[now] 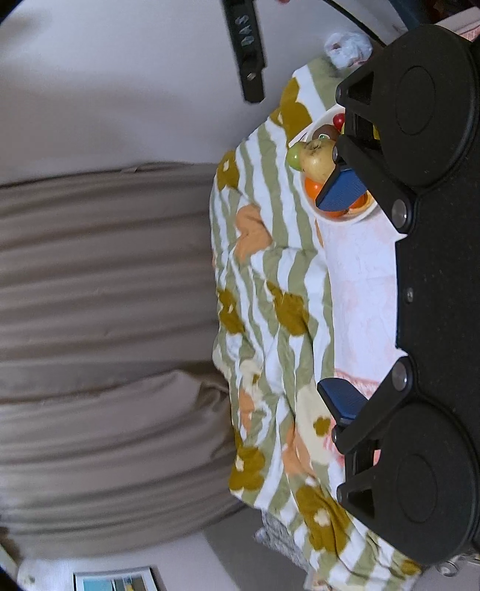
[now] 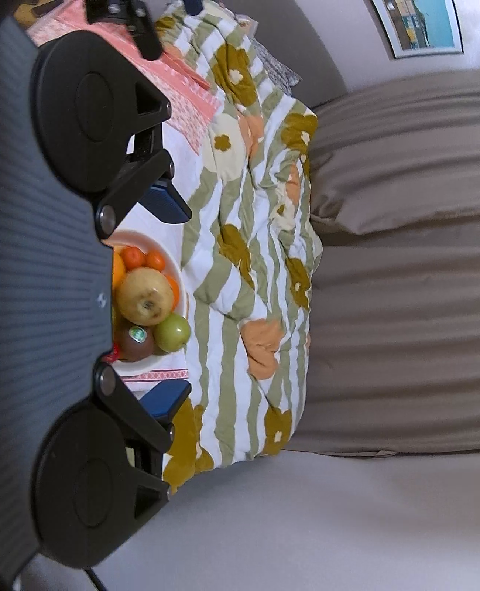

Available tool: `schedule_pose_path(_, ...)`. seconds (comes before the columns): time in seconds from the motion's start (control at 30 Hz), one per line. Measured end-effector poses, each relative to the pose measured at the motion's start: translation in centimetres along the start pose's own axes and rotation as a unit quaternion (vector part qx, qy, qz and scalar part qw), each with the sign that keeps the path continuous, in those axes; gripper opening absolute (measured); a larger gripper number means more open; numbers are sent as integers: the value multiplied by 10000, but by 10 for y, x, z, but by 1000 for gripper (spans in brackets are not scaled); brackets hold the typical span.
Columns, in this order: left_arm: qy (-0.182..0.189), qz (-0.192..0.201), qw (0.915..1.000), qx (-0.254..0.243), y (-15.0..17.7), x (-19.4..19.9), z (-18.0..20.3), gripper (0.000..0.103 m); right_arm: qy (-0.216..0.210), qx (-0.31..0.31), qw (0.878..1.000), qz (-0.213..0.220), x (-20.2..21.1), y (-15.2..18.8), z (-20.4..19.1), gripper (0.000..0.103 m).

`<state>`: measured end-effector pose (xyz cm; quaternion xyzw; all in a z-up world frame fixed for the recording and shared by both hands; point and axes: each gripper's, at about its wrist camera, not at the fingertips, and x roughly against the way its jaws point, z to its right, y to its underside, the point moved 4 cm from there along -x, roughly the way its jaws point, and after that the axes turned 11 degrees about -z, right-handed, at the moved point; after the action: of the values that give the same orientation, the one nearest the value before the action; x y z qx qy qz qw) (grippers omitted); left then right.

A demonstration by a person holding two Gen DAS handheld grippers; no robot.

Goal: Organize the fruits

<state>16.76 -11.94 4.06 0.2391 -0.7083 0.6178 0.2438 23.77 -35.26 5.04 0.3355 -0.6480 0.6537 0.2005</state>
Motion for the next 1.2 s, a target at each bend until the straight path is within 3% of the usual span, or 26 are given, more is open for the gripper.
schedule_pose_path(0.3, -262, -278, 9986, 363, 29, 40, -25, 103, 200, 31, 9996, -183, 51, 42, -43, 103)
schedule_pose_path(0.63, -119, -447, 9985, 284, 51, 47, -47, 103, 573, -205, 9963, -608, 54, 87, -75, 103)
schedule_pose_path(1.2, 21, -390, 9991, 178, 64, 48, -62, 103, 672, -310, 9953, -625, 53, 96, -93, 103)
